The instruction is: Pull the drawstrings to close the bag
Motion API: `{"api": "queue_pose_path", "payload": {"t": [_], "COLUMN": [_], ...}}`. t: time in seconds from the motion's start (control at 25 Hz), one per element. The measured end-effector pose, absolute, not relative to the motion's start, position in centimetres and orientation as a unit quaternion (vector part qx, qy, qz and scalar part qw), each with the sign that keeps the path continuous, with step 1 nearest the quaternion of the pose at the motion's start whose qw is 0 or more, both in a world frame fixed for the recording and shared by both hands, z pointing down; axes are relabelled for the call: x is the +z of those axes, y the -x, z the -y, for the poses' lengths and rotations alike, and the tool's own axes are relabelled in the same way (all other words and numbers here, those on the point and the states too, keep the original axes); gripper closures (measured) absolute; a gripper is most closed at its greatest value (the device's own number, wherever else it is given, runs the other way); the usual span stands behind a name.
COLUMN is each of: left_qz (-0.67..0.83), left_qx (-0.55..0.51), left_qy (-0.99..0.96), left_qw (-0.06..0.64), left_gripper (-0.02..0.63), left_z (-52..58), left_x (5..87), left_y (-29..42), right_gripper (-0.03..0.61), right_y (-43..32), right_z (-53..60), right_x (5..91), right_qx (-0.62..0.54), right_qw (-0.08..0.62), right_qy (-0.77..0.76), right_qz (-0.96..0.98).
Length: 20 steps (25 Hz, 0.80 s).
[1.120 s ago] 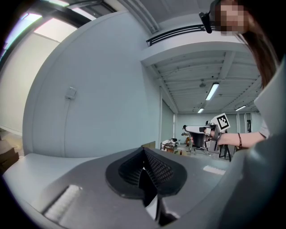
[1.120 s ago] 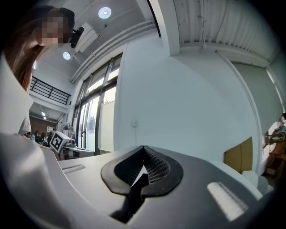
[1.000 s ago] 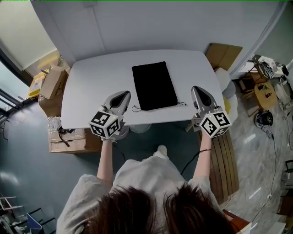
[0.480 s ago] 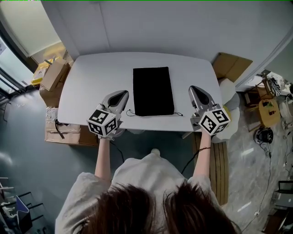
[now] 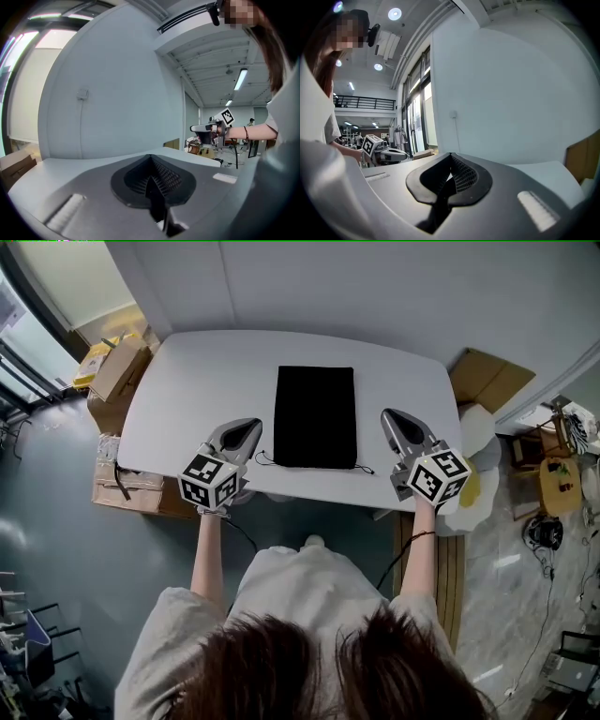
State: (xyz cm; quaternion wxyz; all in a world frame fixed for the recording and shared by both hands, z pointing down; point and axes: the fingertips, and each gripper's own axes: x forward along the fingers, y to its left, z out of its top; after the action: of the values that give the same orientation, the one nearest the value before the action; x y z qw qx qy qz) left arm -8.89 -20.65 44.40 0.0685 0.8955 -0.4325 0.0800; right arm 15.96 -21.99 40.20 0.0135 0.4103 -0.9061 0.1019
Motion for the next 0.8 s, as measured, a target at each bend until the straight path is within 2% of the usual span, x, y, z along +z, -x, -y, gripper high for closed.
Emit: {"api": "queue_pose_path", "payload": {"t": [0.8], "left_qz": [0.370], "left_qx": [0.215], "left_qy": [-0.897], "left_qw": [0.114], "left_gripper": [0.618], "left_z": [20.7], "left_x": [53.2], "left_y": [9.8], "right_gripper": [0.565], "right_y": [-15.3], "right_z": [22.2], "right_x": [49.1], "right_qx": [0.171], "right_qw": [0.130], "right_qy": [-0.378], "right_qz": [0.901]}}
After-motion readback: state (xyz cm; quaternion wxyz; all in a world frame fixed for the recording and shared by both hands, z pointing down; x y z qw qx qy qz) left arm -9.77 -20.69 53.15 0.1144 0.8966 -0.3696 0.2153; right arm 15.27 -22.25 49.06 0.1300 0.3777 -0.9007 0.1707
